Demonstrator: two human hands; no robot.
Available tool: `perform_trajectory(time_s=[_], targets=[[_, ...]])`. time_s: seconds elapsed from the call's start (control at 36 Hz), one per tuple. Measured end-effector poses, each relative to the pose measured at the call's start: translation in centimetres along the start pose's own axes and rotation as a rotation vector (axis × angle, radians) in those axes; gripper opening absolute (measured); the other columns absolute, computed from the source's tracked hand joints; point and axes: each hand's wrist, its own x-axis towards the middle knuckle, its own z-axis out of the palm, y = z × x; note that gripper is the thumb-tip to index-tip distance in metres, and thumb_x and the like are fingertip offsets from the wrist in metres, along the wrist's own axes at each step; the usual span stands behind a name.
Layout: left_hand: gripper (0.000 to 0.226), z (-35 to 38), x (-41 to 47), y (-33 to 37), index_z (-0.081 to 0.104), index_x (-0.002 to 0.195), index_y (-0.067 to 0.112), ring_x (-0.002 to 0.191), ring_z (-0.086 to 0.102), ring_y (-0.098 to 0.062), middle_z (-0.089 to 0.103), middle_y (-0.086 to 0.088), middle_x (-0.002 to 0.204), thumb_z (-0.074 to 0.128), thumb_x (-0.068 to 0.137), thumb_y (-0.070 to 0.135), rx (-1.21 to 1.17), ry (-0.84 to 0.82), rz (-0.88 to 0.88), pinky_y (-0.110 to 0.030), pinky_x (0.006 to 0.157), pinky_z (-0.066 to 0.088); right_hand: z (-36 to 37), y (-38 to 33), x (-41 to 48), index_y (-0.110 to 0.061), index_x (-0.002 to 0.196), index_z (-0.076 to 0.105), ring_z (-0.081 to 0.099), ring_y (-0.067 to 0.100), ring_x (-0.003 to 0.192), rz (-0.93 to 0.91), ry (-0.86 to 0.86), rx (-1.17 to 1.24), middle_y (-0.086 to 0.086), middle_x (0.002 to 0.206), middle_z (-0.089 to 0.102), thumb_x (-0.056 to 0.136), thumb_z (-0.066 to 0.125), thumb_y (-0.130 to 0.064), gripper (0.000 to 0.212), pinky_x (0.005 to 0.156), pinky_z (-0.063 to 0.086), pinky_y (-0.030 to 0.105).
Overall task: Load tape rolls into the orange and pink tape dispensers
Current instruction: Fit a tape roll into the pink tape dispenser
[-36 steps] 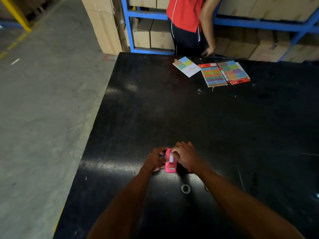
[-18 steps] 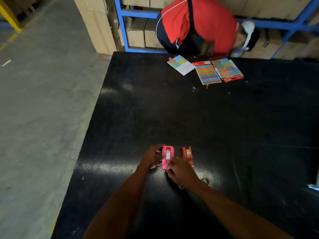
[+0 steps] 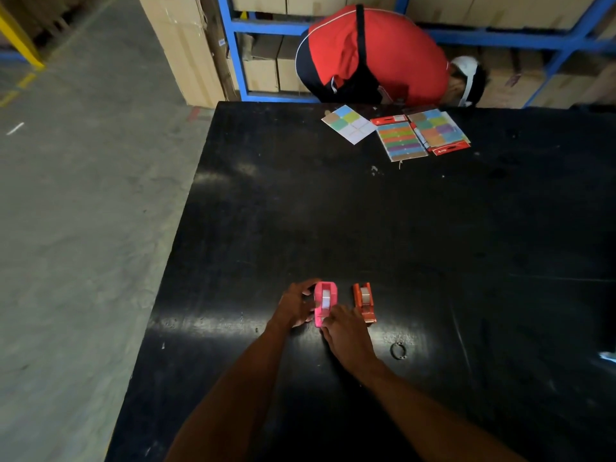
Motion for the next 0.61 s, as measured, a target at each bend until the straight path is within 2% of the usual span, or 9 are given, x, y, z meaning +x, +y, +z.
perform_trajectory(time_s=[0.08, 0.14, 0.19, 0.28, 0.36, 0.42, 0.53, 0.61], targets=[[0.047, 0.0, -0.1, -0.1, 0.062, 0.121, 0.030, 0.073, 0.063, -0.022, 0.064, -0.006, 0.103, 0.069, 0.084, 0.003, 0.005, 0.021, -0.011, -0.039, 0.063, 0.056, 0.1, -0.3, -0.1, -0.016, 0.098, 0.071, 0.062, 0.020, 0.096, 0.021, -0.006, -0.022, 0.003, 0.100, 0.069, 0.089, 0.065, -0.025, 0.013, 0.091, 0.048, 0.038], [0.045, 0.2, -0.3, 0.1, 0.063, 0.120, 0.029, 0.072, 0.062, -0.025, 0.064, -0.005, 0.096, 0.069, 0.085, 0.003, -0.012, 0.022, -0.014, -0.037, 0.060, 0.053, 0.1, -0.4, -0.2, -0.018, 0.101, 0.070, 0.061, 0.020, 0.098, 0.034, -0.016, -0.033, 0.002, 0.101, 0.069, 0.090, 0.063, -0.024, 0.015, 0.093, 0.046, 0.039], [0.043, 0.2, -0.5, 0.3, 0.062, 0.122, 0.025, 0.070, 0.061, -0.020, 0.062, 0.000, 0.091, 0.069, 0.085, 0.003, -0.023, 0.014, -0.010, -0.033, 0.058, 0.052, 0.2, -0.5, -0.2, -0.019, 0.106, 0.070, 0.060, 0.020, 0.101, 0.040, -0.029, -0.046, 0.001, 0.104, 0.068, 0.089, 0.062, -0.024, 0.019, 0.095, 0.045, 0.039], [0.044, 0.2, -0.6, 0.3, 0.062, 0.122, 0.026, 0.073, 0.063, -0.015, 0.064, 0.001, 0.092, 0.069, 0.085, 0.004, -0.016, 0.028, -0.006, -0.038, 0.065, 0.057, 0.5, -0.9, -0.4, -0.018, 0.108, 0.068, 0.056, 0.021, 0.107, 0.058, -0.064, -0.062, 0.003, 0.112, 0.065, 0.091, 0.058, -0.024, 0.021, 0.098, 0.042, 0.040], [0.047, 0.3, -1.0, 0.5, 0.061, 0.124, 0.027, 0.082, 0.064, -0.021, 0.067, -0.008, 0.103, 0.068, 0.085, 0.001, 0.012, 0.051, 0.004, -0.038, 0.071, 0.057, 0.7, -1.4, -0.8, -0.017, 0.112, 0.066, 0.054, 0.024, 0.110, 0.095, -0.084, -0.069, 0.005, 0.119, 0.061, 0.093, 0.055, -0.020, 0.022, 0.098, 0.041, 0.043], [0.049, 0.4, -1.3, 0.8, 0.059, 0.130, 0.021, 0.091, 0.062, -0.020, 0.066, -0.008, 0.112, 0.068, 0.086, 0.004, 0.071, 0.069, 0.018, -0.037, 0.078, 0.057, 0.6, -1.6, -1.3, -0.016, 0.113, 0.064, 0.055, 0.024, 0.108, 0.095, -0.075, -0.059, 0.006, 0.121, 0.060, 0.091, 0.057, -0.019, 0.023, 0.096, 0.043, 0.043], [0.056, 0.6, -1.9, 1.4, 0.050, 0.138, 0.017, 0.111, 0.062, -0.032, 0.062, -0.014, 0.126, 0.071, 0.086, 0.018, 0.230, 0.095, 0.044, -0.049, 0.095, 0.053, -0.3, -1.3, -2.2, -0.018, 0.110, 0.066, 0.056, 0.023, 0.106, -0.002, -0.034, -0.054, 0.005, 0.117, 0.061, 0.088, 0.064, -0.025, 0.024, 0.093, 0.044, 0.041], [0.069, 0.6, -2.1, 1.4, 0.035, 0.147, 0.022, 0.120, 0.056, -0.033, 0.050, -0.015, 0.135, 0.069, 0.087, 0.026, 0.366, 0.128, 0.068, -0.046, 0.103, 0.048, -0.8, -0.2, -3.2, -0.023, 0.099, 0.069, 0.056, 0.018, 0.101, -0.064, 0.031, -0.044, 0.000, 0.106, 0.061, 0.089, 0.060, -0.032, 0.016, 0.091, 0.044, 0.037]])
